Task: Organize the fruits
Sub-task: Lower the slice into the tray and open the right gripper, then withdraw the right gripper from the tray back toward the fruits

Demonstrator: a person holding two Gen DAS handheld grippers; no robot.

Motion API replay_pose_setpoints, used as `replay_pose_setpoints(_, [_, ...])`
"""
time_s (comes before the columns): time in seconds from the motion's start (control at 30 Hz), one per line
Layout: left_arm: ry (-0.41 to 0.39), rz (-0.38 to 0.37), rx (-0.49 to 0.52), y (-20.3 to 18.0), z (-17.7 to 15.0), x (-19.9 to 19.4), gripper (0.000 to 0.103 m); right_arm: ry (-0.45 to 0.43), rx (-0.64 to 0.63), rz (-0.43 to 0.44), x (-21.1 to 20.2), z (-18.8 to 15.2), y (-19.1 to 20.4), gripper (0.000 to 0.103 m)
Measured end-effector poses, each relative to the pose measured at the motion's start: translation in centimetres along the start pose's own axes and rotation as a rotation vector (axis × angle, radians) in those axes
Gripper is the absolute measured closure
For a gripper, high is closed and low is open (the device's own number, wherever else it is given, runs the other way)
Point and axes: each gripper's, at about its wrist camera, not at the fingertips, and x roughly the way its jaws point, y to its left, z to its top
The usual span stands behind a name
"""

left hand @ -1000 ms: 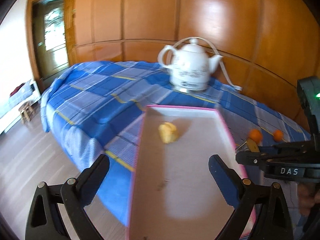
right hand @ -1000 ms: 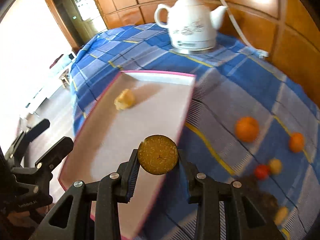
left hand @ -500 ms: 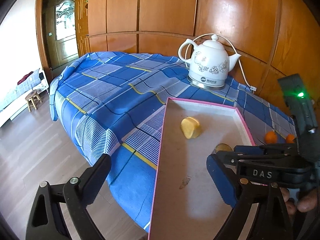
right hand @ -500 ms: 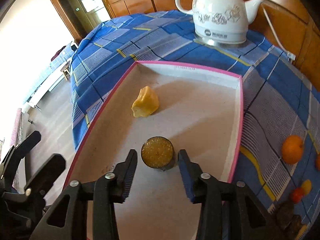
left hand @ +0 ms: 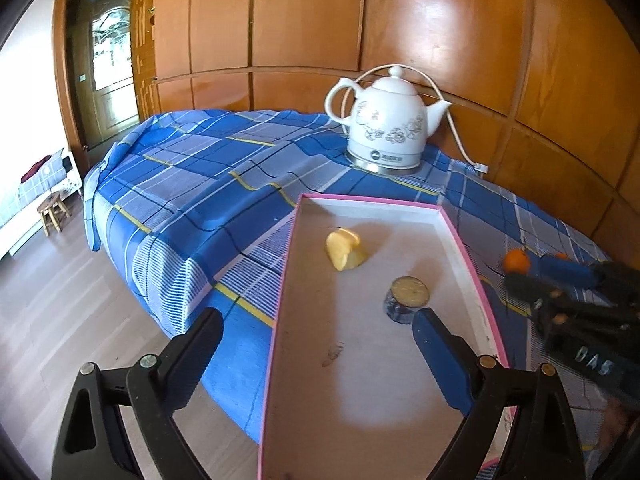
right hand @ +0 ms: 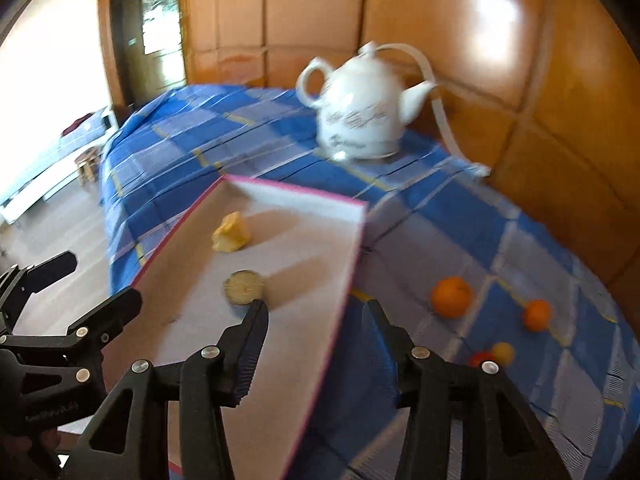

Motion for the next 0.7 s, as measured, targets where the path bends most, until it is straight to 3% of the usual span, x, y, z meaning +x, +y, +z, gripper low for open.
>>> replay_pose_setpoints(0.17, [-0.003,-0.018,0.034,-1.2,-0.1,-0.4,0.008,-0.055,0.030,-0.034,-2.3,-0.5,-1.8,0.053])
replay_pose_setpoints(0.37, [-0.004,-0.044,0.088,-2.7,-0.4,-1.0,0.007,0.014,0.063,0.046,-2.7,-2.0,-4.0,0.053])
replay_pose_setpoints(0.53, [0.004,-0.069,0.135,-4.1,-0.8,-1.0,0.008,0.034,0.088,-0.023,-3.6,-3.6,-7.5,0.053])
replay_pose_setpoints(0.7, [0.019,-0.086,0.161,-5.0,-1.2,-0.8,0.007,0.085,0.223,-0.066,-4.5,-5.2,-14.2,0.053])
